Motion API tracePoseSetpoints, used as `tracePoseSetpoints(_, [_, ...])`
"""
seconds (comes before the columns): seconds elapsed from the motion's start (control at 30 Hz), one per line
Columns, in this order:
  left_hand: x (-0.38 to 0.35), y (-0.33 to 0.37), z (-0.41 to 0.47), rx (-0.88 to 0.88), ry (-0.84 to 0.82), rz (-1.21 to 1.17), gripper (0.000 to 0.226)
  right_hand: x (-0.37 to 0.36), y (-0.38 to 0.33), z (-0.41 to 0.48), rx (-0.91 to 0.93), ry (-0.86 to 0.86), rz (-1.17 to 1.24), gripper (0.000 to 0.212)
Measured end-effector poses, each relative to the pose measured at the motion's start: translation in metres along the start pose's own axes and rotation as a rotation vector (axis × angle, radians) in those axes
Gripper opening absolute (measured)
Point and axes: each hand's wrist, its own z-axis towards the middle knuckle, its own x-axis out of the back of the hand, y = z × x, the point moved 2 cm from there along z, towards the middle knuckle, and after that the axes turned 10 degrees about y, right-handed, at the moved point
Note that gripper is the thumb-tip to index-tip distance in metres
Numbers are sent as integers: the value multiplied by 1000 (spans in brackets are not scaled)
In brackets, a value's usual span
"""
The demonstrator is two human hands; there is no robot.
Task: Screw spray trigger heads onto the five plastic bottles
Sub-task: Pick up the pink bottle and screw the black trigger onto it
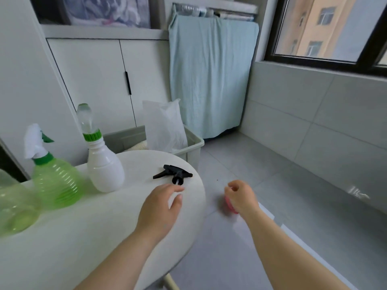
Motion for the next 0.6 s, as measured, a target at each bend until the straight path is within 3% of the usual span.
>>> tracePoseSetpoints(0.1, [-48,31,-6,-120,-88,-105,20,8,40,16,-34,20,-16,21])
tracePoseSetpoints(0.2, [-120,46,-11,-90,-225,-190,26,15,85,44,-93,19,-41,33])
tracePoseSetpoints(0.37, [-239,13,-9,179,-366,-129,28,21,164,101,-148,24,-151,41])
tracePoseSetpoints(0.6, [-362,-61,3,588,-504,89,50,-1,251,164,-136,-158,-329,59])
